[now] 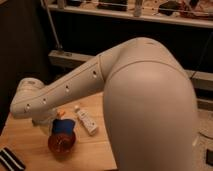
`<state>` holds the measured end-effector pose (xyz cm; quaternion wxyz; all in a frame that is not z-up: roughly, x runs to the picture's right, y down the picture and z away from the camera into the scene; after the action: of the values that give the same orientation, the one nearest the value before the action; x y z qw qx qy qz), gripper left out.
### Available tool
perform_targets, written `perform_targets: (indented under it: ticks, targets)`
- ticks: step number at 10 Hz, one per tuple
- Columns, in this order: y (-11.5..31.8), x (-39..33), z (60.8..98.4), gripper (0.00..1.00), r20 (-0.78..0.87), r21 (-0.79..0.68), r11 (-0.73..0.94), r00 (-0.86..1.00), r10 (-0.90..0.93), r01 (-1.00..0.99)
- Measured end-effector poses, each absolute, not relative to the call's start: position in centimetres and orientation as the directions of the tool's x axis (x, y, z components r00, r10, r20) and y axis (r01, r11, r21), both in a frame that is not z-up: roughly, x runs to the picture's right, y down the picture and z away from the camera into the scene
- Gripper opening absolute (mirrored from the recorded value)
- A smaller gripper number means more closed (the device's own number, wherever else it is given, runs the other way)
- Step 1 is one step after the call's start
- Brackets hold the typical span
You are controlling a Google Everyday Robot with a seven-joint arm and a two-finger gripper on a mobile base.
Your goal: Place the white sponge in the ceramic cup
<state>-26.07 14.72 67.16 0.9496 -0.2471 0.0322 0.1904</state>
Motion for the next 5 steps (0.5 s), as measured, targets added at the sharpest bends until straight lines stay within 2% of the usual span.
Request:
perform_targets:
  ticks: [5]
  targets:
    - [13.8,-31.7,69.1,0.23,-0.118,-0.475,0.812,0.939,0.322,-0.338]
